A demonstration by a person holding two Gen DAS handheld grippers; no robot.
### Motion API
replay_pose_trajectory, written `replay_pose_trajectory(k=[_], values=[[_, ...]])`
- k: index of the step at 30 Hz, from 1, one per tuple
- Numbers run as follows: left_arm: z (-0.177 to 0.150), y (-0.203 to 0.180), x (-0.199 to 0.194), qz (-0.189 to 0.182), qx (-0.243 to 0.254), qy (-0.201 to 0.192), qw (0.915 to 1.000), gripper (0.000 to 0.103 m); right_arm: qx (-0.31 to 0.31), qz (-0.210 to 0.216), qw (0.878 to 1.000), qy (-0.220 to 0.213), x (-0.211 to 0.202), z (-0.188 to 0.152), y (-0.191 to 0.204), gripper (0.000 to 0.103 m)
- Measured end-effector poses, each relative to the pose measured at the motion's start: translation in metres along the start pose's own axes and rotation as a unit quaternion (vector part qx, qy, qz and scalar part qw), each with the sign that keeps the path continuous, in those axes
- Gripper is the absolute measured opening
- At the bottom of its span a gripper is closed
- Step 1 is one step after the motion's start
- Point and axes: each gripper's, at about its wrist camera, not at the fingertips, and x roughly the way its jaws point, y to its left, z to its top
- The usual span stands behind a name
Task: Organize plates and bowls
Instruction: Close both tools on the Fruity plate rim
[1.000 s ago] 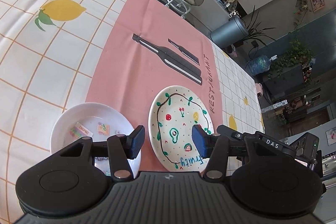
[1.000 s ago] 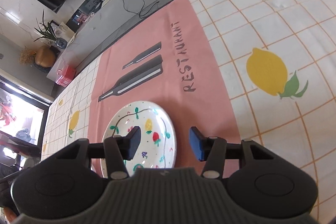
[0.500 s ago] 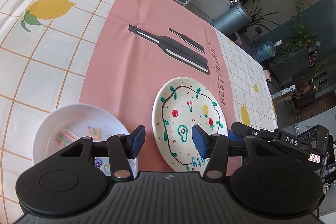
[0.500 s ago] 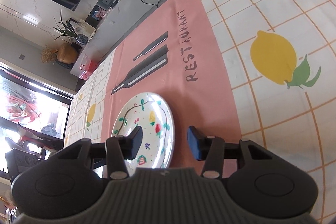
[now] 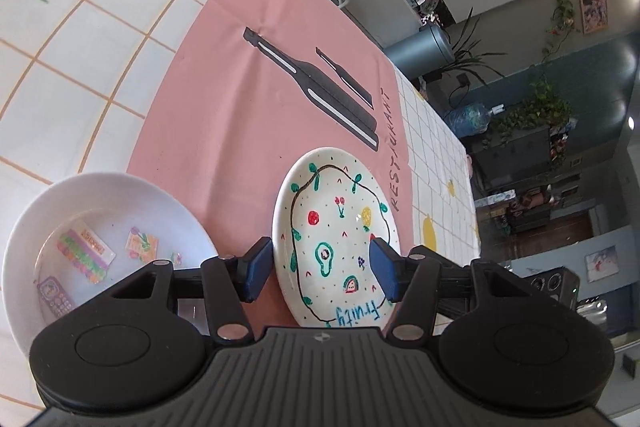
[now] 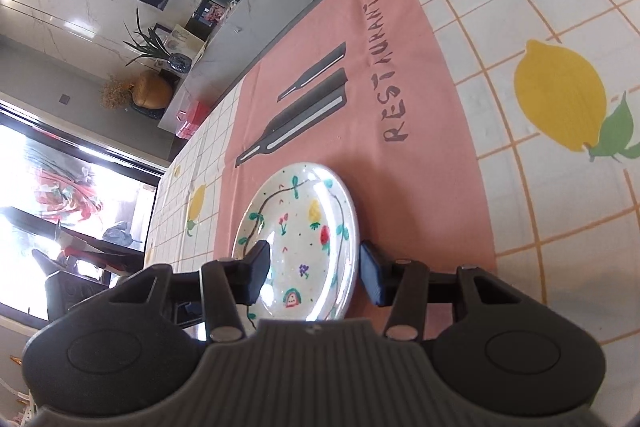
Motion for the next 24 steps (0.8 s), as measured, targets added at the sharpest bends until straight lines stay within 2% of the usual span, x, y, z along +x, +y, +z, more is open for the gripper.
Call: replay_pose_trajectory(k=[2,3,5,6,7,13,21,24], values=[[0.002,0.007,-0.001,-0.009,-0.028,-0.001,0.9996,0.061,0.009,0.003,1.000,-0.002,0.000,-0.001,-0.003,0.044],[0.002,0.009,-0.001,-0.007,-0.034,0.000,0.9994,0.055,0.013,-0.002,1.000,-0.003,0.000,-0.001,-0.004,0.041],[0.001,0.010,-0.001,-0.008,-0.031,-0.001,0.9995,0.050,0.014,-0.013,1.000,-0.004,0.000,-0.001,-0.004,0.028],[0.001,0.010,-0.001,-0.012,-0.029,-0.002,0.9995,0.046,0.011,-0.020,1.000,-0.004,0.000,-0.001,-0.004,0.025],[0.000,0.011,-0.001,-0.015,-0.031,-0.004,0.9994,0.045,0.007,-0.024,1.000,-0.005,0.000,-0.002,-0.003,0.021],[-0.002,0.014,-0.001,-0.015,-0.038,-0.011,0.9991,0.036,-0.029,-0.036,0.999,-0.009,-0.001,-0.005,0.001,0.017],[-0.006,0.008,-0.003,0.005,-0.015,-0.021,0.9997,0.015,-0.007,-0.025,1.000,-0.012,-0.005,-0.005,-0.010,0.014],[-0.007,0.004,-0.004,-0.005,-0.012,-0.026,0.9996,0.014,-0.001,-0.024,1.000,-0.014,-0.006,-0.005,-0.012,0.014]])
